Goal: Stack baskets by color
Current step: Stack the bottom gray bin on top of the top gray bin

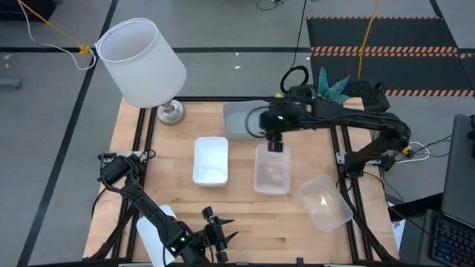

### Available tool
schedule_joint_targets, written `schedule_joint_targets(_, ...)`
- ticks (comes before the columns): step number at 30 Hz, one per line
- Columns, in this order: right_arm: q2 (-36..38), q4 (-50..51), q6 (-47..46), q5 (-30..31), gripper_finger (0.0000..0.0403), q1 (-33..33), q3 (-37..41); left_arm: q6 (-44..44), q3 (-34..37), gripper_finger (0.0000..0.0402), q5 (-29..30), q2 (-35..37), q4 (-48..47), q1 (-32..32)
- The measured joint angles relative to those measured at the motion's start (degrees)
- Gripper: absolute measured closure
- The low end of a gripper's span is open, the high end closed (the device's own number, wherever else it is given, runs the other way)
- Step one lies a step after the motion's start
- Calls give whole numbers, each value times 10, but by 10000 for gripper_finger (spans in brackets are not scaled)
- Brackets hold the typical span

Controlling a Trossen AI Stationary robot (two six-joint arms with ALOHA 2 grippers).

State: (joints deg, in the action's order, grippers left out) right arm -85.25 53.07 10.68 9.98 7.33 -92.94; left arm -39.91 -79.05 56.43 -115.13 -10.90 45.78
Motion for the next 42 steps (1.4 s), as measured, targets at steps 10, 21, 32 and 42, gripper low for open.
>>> schedule_joint_targets(10,148,-73,-20,112,242,-23,202,2,0,211,0,0,5,0)
schedule_joint_targets(21,124,-324,99,57,343,115,403,8,0,211,0,0,13,-2)
schedule_joint_targets(32,40,-381,125,-42,395,175,406,21,0,211,0,0,25,-4)
schedule_joint_targets(42,33,-387,111,-43,402,163,406,25,0,211,0,0,26,-3)
